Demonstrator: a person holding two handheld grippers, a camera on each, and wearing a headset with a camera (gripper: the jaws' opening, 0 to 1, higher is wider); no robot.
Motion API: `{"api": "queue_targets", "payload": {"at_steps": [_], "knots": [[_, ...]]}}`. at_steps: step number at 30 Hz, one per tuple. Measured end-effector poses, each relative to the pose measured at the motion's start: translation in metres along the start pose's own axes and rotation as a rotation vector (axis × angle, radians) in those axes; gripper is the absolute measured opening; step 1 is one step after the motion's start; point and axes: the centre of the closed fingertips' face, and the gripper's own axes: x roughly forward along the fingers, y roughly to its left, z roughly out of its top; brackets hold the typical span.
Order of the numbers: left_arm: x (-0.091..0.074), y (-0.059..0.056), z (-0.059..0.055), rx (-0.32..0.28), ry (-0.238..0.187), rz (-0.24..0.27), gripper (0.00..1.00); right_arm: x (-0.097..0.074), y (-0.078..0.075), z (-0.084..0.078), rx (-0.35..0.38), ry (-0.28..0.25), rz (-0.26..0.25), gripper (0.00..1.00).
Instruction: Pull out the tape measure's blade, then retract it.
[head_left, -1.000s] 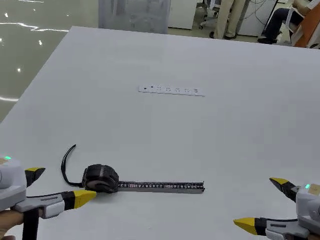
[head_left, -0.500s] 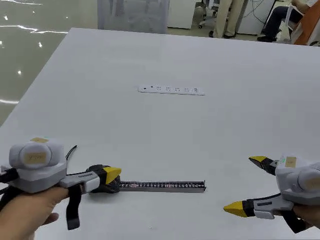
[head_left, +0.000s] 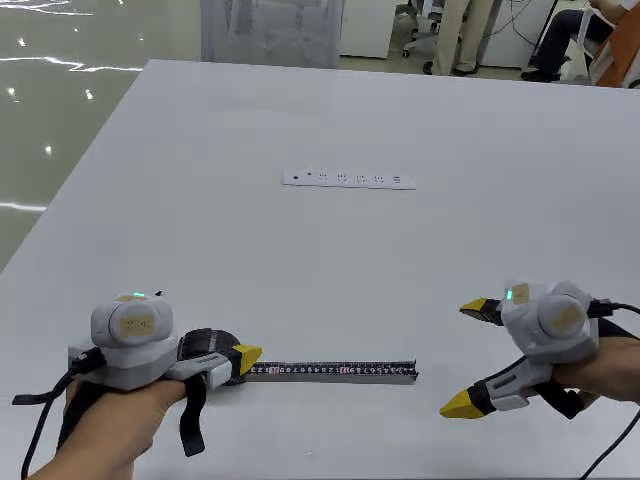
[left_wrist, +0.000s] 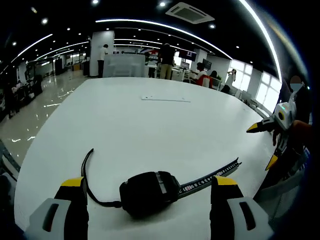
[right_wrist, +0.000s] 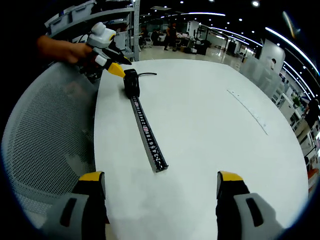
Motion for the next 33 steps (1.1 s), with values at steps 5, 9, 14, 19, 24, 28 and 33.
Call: {"api": "queue_targets", "payload": {"at_steps": [5,9,14,19,24,28,33], "knots": [[0.008,-0.01,-0.005,0.009,-0.007,-0.019,1.0,0.012,-0.004,0.004,-0.065,0.047,0.052,0.89],[0.013,-0.011,-0.002,0.047,-0.031,-0.045,1.0,0.026,-0.004,0.004,-0.092,0.09,0.102,0.8],[0.013,-0.004,-0.001,0.043,-0.05,-0.029,1.0,0.04,0.006,-0.001,-0.169,0.145,0.152,0.63],[0.013,0.0,-0.003,0.068,-0.041,-0.008,1.0,0.052,0.011,-0.01,-0.207,0.182,0.168,0.54],[0.015,-0.004,-0.007,0.084,-0.025,-0.022,1.0,0.061,0.013,-0.012,-0.232,0.194,0.179,0.39],[0.015,-0.002,-0.008,0.072,-0.024,-0.023,1.0,0.064,0.009,-0.015,-0.234,0.201,0.175,0.32],[0.016,-0.002,-0.009,0.067,-0.018,-0.023,1.0,0.067,0.007,-0.021,-0.24,0.217,0.176,0.26]]}}
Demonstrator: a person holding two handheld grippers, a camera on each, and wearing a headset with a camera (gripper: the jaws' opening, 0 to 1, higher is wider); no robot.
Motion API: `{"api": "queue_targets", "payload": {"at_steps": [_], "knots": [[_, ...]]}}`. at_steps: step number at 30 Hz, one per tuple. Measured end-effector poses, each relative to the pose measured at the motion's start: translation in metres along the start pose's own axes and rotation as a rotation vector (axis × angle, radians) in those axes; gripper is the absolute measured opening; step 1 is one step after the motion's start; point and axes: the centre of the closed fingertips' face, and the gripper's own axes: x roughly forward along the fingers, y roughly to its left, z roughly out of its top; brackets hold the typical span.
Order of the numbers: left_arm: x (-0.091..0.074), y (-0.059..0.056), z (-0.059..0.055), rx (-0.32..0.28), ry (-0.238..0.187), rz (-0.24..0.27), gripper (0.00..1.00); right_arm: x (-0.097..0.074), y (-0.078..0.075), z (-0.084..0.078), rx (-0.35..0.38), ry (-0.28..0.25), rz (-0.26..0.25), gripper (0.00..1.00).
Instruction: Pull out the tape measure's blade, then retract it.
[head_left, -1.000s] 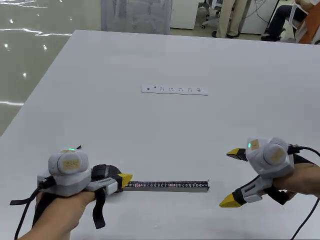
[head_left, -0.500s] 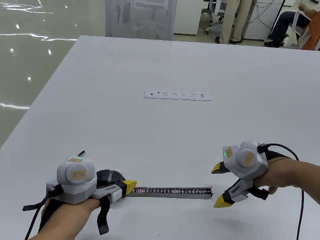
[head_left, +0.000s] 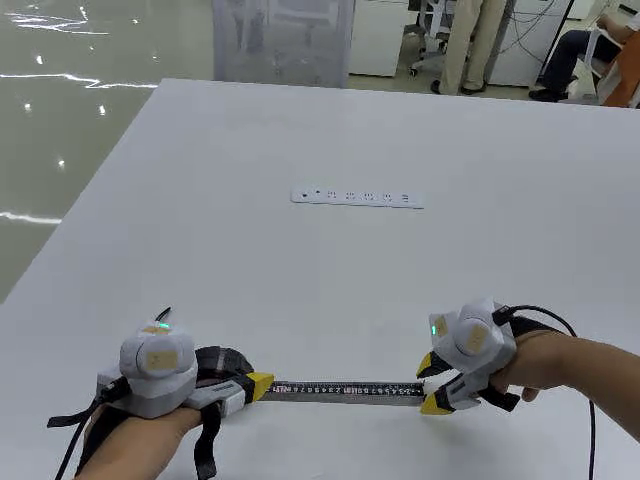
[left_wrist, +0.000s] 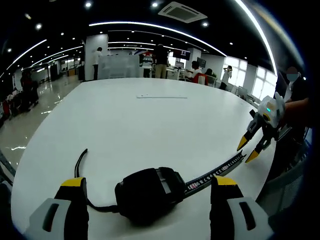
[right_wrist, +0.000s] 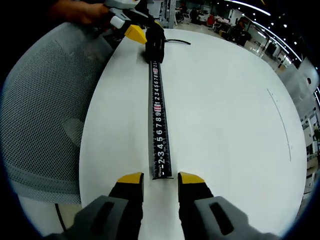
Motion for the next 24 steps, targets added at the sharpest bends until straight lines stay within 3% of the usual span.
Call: {"api": "queue_targets", "payload": {"at_steps": [6,9,11,13,15,19,20,24], "knots": [[0.0,-0.001,-0.001,-0.009,0.004,-0.002,0.99,0.002,0.003,-0.001,0.017,-0.004,0.011,0.15],[0.001,-0.001,-0.002,-0.014,0.01,-0.003,0.98,0.003,0.005,-0.001,0.018,-0.003,0.011,0.15],[0.002,-0.006,-0.008,-0.07,0.032,-0.024,0.96,0.005,0.004,-0.002,0.015,0.002,0.012,0.15],[0.004,-0.006,-0.013,-0.088,0.044,-0.026,0.94,0.005,0.004,-0.001,0.014,0.003,0.011,0.15],[0.004,-0.006,-0.013,-0.083,0.04,-0.027,0.89,0.004,0.006,-0.001,0.033,0.012,0.019,0.15],[0.011,-0.011,-0.014,-0.128,0.035,-0.047,0.79,0.005,0.006,-0.001,0.044,0.038,0.023,0.14],[0.012,-0.013,-0.019,-0.138,0.063,-0.042,0.74,0.006,0.007,-0.001,0.057,0.049,0.022,0.14],[0.012,-0.004,-0.016,-0.158,0.049,-0.01,0.68,0.006,0.006,-0.002,0.053,0.06,0.025,0.14]]}}
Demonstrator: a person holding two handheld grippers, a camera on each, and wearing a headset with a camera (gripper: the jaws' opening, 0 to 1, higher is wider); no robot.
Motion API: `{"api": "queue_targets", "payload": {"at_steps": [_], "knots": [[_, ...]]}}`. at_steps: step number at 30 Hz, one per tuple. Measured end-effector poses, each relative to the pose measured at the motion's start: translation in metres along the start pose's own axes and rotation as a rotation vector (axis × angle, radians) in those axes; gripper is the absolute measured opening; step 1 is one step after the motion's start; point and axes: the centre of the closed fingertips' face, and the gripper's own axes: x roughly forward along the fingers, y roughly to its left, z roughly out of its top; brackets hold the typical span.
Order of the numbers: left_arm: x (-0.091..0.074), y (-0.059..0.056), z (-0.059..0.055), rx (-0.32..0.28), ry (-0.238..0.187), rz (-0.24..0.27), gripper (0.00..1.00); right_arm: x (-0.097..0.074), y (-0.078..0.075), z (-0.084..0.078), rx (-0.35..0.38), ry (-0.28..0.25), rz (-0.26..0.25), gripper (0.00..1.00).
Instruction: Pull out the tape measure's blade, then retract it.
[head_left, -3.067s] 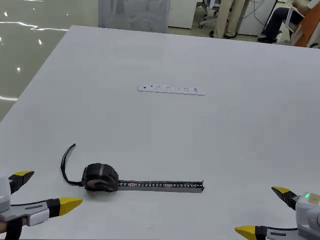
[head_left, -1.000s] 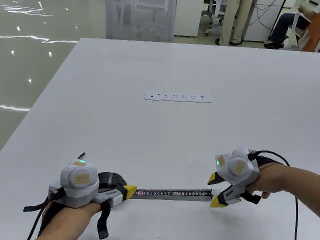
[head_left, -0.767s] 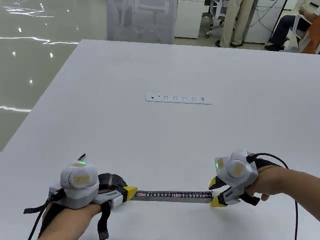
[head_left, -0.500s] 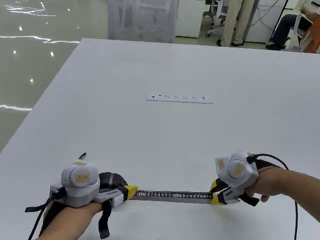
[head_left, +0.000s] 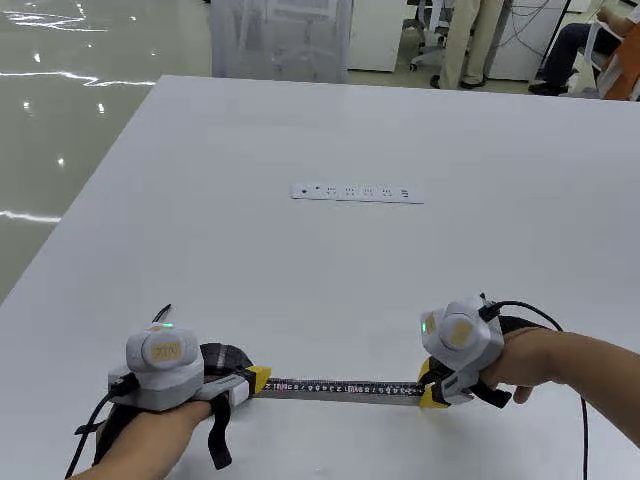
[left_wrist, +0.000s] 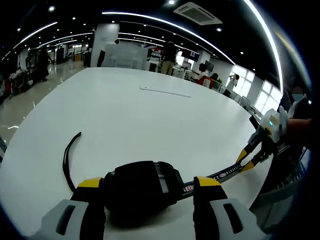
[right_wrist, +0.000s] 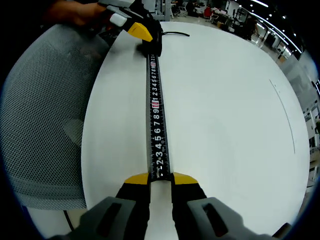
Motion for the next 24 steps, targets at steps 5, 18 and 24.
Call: {"api": "queue_targets", "payload": {"at_steps": [5,18,24], "knots": [[0.0042,0.0021,-0.0035,0.029,0.021,0.03,0.62,0.0002,-0.0008,-0.0003,0.036,-0.005,-0.001,0.14],[0.0049,0.0049,-0.0057,0.072,0.063,0.031,0.59,-0.0001,-0.001,-0.0001,0.059,-0.023,0.0,0.14],[0.0041,0.0059,-0.0046,0.06,0.06,0.017,0.59,-0.0003,-0.0025,-0.0003,0.087,-0.054,-0.003,0.14]]}}
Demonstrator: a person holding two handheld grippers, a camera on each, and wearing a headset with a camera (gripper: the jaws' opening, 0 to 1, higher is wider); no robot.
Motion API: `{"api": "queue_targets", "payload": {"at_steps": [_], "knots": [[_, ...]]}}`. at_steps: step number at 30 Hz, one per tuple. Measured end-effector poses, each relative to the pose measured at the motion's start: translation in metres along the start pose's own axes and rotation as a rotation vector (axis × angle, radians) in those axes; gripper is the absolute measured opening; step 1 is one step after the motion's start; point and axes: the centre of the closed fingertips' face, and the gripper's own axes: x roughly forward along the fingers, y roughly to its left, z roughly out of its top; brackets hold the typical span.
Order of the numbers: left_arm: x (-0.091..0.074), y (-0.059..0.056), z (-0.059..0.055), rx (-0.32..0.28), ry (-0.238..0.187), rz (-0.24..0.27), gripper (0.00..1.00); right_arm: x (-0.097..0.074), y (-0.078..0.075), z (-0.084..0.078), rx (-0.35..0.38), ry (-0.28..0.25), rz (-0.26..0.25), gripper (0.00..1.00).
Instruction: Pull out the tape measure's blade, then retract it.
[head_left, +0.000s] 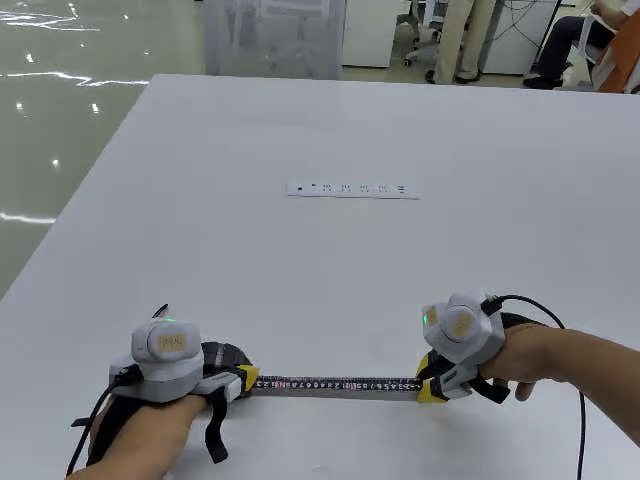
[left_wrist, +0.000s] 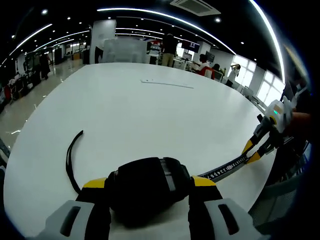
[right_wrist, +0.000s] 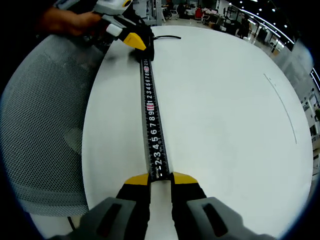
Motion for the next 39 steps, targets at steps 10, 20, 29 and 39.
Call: {"api": "queue_targets", "payload": {"at_steps": [10,20,29,39], "knots": [[-0.001,0.0,0.0,-0.021,0.002,-0.017,0.59,0.001,-0.004,0.004,0.004,-0.007,-0.006,0.14],[-0.001,0.0,0.0,-0.015,0.003,-0.026,0.59,0.003,-0.004,0.009,0.018,-0.014,-0.002,0.14],[-0.001,-0.001,0.0,0.012,0.006,-0.032,0.59,0.006,-0.003,0.016,0.03,-0.025,0.003,0.14],[-0.001,-0.001,-0.001,0.015,0.008,-0.036,0.59,0.01,0.003,0.024,0.006,-0.029,0.005,0.14]]}}
